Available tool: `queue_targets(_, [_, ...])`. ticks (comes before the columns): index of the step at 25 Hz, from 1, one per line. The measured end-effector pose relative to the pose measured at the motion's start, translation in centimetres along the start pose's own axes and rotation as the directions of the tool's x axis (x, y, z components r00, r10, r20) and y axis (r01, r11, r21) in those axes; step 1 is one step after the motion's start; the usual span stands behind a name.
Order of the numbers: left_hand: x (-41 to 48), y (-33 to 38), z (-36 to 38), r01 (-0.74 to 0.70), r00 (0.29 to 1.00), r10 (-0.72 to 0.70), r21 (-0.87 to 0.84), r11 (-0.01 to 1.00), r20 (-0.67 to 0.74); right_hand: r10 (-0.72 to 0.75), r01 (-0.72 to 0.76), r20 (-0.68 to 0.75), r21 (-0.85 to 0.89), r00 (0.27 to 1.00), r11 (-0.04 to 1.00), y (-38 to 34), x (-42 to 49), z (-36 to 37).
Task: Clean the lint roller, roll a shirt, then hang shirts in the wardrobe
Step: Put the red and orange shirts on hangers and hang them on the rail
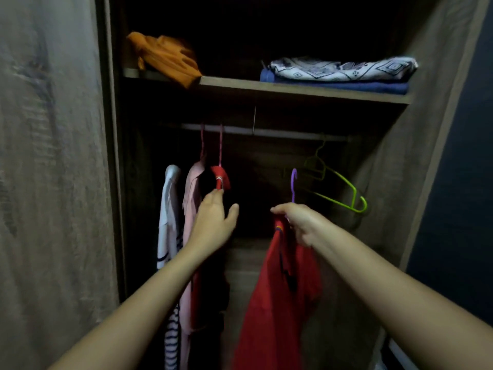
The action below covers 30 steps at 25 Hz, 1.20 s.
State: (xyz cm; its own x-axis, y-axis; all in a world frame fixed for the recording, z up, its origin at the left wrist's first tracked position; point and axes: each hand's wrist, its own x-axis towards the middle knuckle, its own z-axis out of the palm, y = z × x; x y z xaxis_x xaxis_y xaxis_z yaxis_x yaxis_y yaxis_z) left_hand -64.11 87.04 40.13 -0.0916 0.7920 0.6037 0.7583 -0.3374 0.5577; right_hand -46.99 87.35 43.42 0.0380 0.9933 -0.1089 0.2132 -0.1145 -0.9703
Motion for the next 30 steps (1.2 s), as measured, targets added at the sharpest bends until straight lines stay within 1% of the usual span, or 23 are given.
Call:
queue_targets(2, [3.8,-1.1,1.2,0.036,0.999,-0.036,0.034,0.999,-0.011,-0.142,0.130,-0.065,-0.163,0.988,0.978,-0.9,2.4,-0.8])
queue_targets(3, [5.1,-1.6,1.9,0.052,0.999,-0.052,0.048,0.997,-0.015,-0.204,0.185,-0.073,-0.211,0.976,0.960,-1.5,3.4,-1.2])
queue_targets(5, [7.1,-2.3,3.2,0.046,0.999,-0.046,0.130,0.990,0.004,-0.262,0.239,-0.061,-0.254,0.963,0.937,-3.2,5.2,-2.1])
queue_targets(6, [7.4,-2.3,3.8,0.044,0.998,-0.050,0.203,0.978,0.025,-0.282,0.258,-0.052,-0.270,0.958,0.928,-4.2,6.1,-2.6])
queue_targets(8, [7.6,-2.2,5.0,0.038,0.998,-0.054,0.347,0.937,0.036,-0.321,0.297,-0.029,-0.313,0.947,0.902,-6.2,8.1,-3.3])
queue_targets(9, [7.7,-2.3,5.5,0.024,0.999,-0.040,0.387,0.922,0.033,-0.349,0.322,-0.023,-0.334,0.937,0.886,-7.1,9.2,-3.6])
queue_targets(12, [8.1,-2.5,6.3,-0.024,0.998,-0.003,0.398,0.917,0.069,-0.420,0.402,0.031,-0.362,0.907,0.841,-9.5,10.8,-3.6])
queue_targets(16, [8.4,-2.3,5.6,-0.068,0.992,0.015,0.427,0.902,0.124,-0.436,0.433,0.079,-0.365,0.896,0.824,-10.7,13.3,-2.5])
queue_targets(19, [8.6,-2.2,5.0,-0.096,0.990,0.046,0.403,0.910,0.131,-0.424,0.426,0.093,-0.370,0.901,0.825,-9.4,15.5,-1.4])
queue_targets(22, [8.5,-2.3,5.0,-0.076,0.991,0.022,0.422,0.904,0.132,-0.419,0.413,0.063,-0.351,0.906,0.840,-7.6,16.6,-0.8])
queue_targets(23, [8.5,-2.3,4.9,-0.053,0.989,-0.014,0.435,0.899,0.150,-0.415,0.402,0.053,-0.388,0.908,0.830,-7.5,16.6,-0.7])
queue_targets(24, [8.5,-2.3,4.7,-0.038,0.986,-0.042,0.466,0.884,0.160,-0.408,0.376,0.046,-0.491,0.912,0.786,-7.4,16.3,-0.8])
queue_targets(25, [8.5,-2.2,4.4,-0.058,0.992,-0.007,0.512,0.857,0.124,-0.420,0.344,0.034,-0.636,0.907,0.691,-7.4,15.9,-1.0])
queue_targets(26, [8.4,-1.9,3.9,-0.110,0.993,0.116,0.544,0.832,0.023,-0.487,0.322,0.012,-0.765,0.873,0.558,-7.4,15.1,-1.3])
queue_targets(27, [8.2,-1.5,3.2,-0.193,0.957,0.282,0.572,0.798,-0.071,-0.608,0.336,0.020,-0.847,0.794,0.411,-7.4,13.9,-1.7])
queue_targets(28, [8.2,-1.0,2.2,-0.273,0.873,0.455,0.599,0.753,-0.174,-0.751,0.400,0.064,-0.874,0.657,0.276,-7.3,12.1,-2.1])
queue_targets(29, [8.6,-0.5,0.7,-0.351,0.727,0.624,0.627,0.696,-0.285,-0.871,0.495,0.121,-0.855,0.477,0.153,-7.4,10.5,-2.5])
queue_targets(30, [9.2,0.5,-1.4,-0.437,0.574,0.740,0.634,0.638,-0.349,-0.945,0.577,0.175,-0.817,0.277,0.017,-7.8,8.8,-2.8])
